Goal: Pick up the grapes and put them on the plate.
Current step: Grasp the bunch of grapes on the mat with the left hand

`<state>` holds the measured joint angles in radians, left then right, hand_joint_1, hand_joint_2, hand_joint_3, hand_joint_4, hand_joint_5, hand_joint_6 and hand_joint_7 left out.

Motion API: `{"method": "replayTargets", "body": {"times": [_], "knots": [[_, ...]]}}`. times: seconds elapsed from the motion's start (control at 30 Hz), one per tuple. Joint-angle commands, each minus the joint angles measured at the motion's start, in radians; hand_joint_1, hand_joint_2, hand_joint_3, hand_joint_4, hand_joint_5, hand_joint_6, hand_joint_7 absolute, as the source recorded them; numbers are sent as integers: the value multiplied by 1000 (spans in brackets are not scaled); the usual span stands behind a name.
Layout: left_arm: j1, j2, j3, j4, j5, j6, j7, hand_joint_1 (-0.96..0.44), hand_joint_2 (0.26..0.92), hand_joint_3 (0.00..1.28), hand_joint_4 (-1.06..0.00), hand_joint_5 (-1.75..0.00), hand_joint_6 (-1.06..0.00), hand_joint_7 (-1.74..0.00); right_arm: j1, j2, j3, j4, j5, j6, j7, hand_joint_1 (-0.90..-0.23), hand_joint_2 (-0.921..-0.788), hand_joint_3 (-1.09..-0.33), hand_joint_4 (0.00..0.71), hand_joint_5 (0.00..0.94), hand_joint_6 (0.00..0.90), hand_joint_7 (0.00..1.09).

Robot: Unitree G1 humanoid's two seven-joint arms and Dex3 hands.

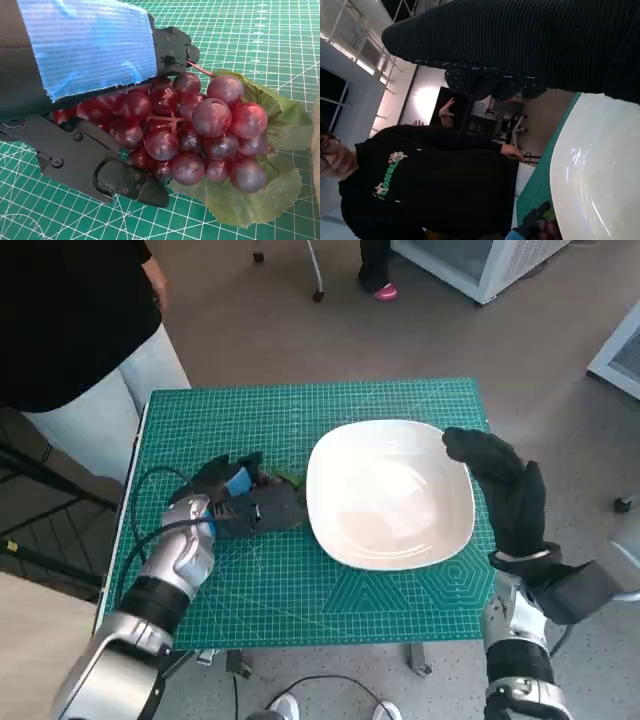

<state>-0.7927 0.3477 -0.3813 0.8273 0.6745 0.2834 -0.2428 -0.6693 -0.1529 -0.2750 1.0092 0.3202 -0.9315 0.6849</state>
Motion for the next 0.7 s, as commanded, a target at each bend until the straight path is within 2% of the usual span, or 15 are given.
{"method": "replayTargets", "body": {"times": [0.03, 0.7], "knots": [[0, -1, -18, 19, -9, -10, -4, -479, 729, 1, 1, 1, -144, -1, 13, 2, -2, 8, 9, 16, 8, -432, -921, -613, 507, 0, 465, 138], [0, 4, -42, 39, -17, -43, 17, -469, 736, 4, 0, 1, -165, -8, 11, 3, 0, 6, 8, 15, 10, -430, -921, -620, 504, 0, 461, 139]]}}
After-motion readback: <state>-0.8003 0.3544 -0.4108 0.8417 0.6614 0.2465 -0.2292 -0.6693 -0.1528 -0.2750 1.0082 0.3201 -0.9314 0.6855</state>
